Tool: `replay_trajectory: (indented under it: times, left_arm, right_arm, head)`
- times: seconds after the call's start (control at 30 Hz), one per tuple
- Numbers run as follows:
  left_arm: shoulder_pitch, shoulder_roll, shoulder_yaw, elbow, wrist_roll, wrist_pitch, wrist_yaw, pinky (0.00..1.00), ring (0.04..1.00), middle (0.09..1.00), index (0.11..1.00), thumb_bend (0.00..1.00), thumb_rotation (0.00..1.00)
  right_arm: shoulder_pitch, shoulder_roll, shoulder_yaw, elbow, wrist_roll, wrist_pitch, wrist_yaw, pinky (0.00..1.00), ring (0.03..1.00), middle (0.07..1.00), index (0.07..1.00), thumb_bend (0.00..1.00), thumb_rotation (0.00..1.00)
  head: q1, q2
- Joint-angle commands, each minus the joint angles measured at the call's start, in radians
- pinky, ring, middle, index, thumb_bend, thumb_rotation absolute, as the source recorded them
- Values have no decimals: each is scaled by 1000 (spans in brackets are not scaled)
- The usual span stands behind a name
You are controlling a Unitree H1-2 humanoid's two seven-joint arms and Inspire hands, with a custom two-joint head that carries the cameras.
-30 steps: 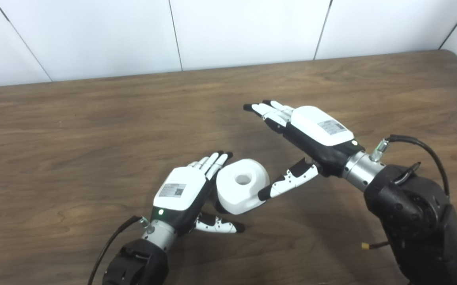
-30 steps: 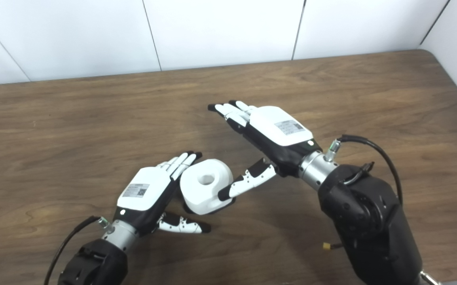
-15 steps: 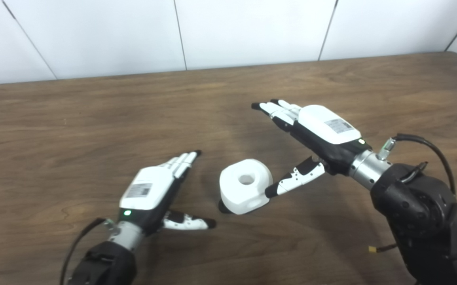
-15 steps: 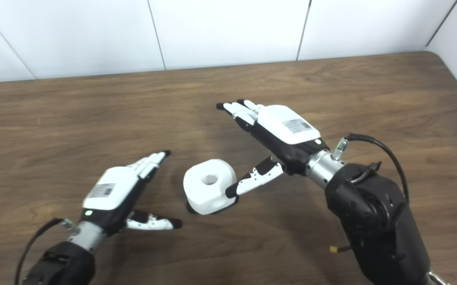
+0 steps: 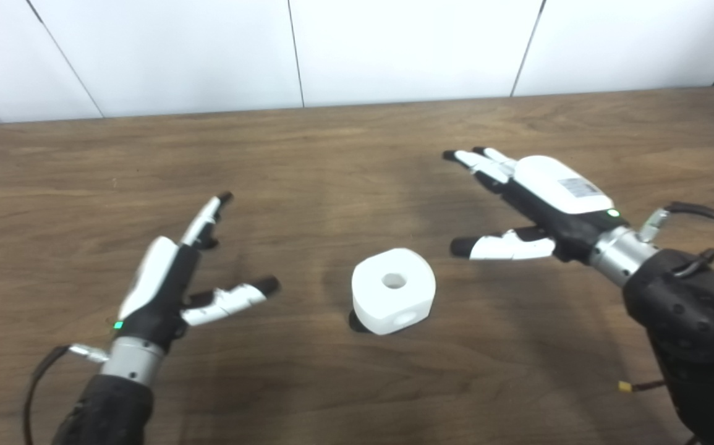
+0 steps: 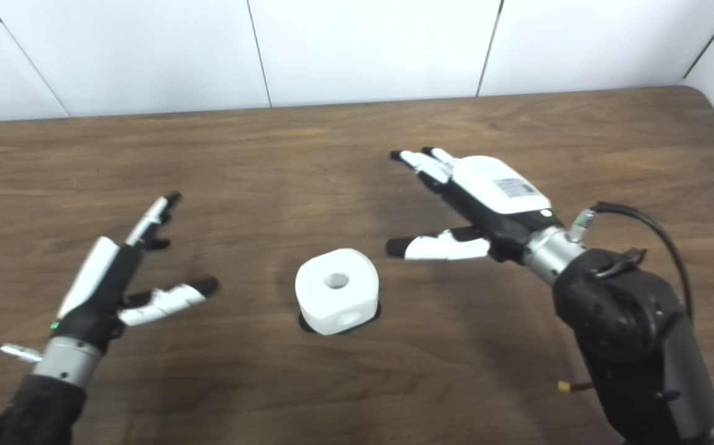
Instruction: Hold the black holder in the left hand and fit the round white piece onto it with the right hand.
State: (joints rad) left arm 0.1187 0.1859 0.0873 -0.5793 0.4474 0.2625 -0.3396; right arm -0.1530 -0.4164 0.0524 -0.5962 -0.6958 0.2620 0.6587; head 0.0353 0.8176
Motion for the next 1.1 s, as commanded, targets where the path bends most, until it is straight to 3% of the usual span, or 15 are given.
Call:
replay_trajectory:
  times: [0.0, 0.1, 0.17, 0.3, 0.43, 0.53, 0.7, 1.07]
  left_arm:
    - [5, -7, 46, -20, -85, -21, 62, 933, 992, 993, 1000, 809, 838]
    - [23, -21, 96, 10, -201, -65, 104, 902, 958, 972, 997, 688, 894]
    - [30, -27, 116, 34, -260, -97, 128, 887, 935, 951, 985, 661, 907]
    - [48, -70, 154, 116, -424, -202, 176, 981, 942, 933, 941, 648, 900]
    - [66, -119, 171, 135, -504, -178, 223, 978, 939, 929, 912, 673, 912]
    - [76, -122, 177, 149, -571, -185, 232, 999, 956, 952, 936, 647, 920]
    - [81, -120, 179, 165, -574, -215, 258, 1000, 955, 961, 960, 673, 875]
    - [105, -111, 168, 190, -559, -259, 280, 999, 938, 932, 923, 579, 892]
  right_arm:
    - [3, -2, -48, 22, 53, -1, -69, 920, 993, 967, 959, 601, 1000]
    - [37, 15, -98, 74, 127, -1, -129, 875, 980, 975, 953, 551, 1000]
    - [55, 27, -118, 102, 160, -4, -166, 860, 972, 979, 954, 533, 1000]
    - [111, 73, -159, 137, 254, -1, -236, 889, 970, 990, 968, 548, 1000]
    - [171, 113, -187, 166, 335, -60, -319, 919, 975, 998, 983, 566, 1000]
    - [205, 159, -213, 187, 434, -108, -382, 933, 983, 1000, 984, 539, 1000]
    - [243, 224, -247, 215, 591, -139, -435, 991, 1000, 1000, 992, 629, 1000]
    - [296, 268, -250, 254, 747, -162, -492, 1000, 1000, 1000, 996, 622, 1000]
  head:
    - [4, -1]
    - [4, -1]
    - [5, -3]
    - [3, -4]
    - [3, -4]
    - [2, -3]
    - [-1, -3]
    - [-1, -10]
